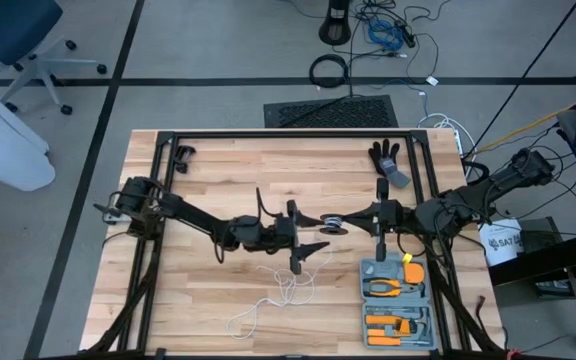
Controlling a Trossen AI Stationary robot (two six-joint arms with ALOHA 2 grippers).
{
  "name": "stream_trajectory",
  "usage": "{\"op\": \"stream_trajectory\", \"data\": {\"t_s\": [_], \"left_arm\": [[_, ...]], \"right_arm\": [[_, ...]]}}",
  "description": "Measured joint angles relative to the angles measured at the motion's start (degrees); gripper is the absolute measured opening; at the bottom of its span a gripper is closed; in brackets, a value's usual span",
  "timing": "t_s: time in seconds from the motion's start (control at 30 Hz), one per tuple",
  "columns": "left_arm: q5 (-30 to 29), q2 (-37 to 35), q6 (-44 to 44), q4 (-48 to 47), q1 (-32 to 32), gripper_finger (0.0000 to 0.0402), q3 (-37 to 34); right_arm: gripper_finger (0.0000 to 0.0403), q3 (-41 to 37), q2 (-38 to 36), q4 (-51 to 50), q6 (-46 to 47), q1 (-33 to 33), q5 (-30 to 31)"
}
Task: Coil cords
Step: Uncoil the white cable wire from the spool
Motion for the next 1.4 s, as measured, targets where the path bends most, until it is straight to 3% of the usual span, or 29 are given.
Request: {"op": "stream_trajectory", "data": {"t_s": [0.13,0.77,1.27,1.4], "left_arm": [[0.01,0.34,0.04,-0.12,-0.02,0.0228,0.76],[2.0,-0.63,-0.39,-5.25,0.15,0.0037,-0.17],[7.59,-7.09,-1.93,-16.52,0.26,0.0025,-0.17],[9.31,-9.39,-2.02,-22.04,0.27,0.0041,-0.17]], "right_arm": [[0.0,0.0,0.0,-0.03,0.12,0.04,-0.02],[0.0,0.0,0.0,-0.72,1.67,0.34,-1.64],[0.0,0.0,-0.02,-1.25,1.77,1.6,-1.24],[0.0,0.0,-0.02,-1.22,1.75,1.55,-1.22]]}}
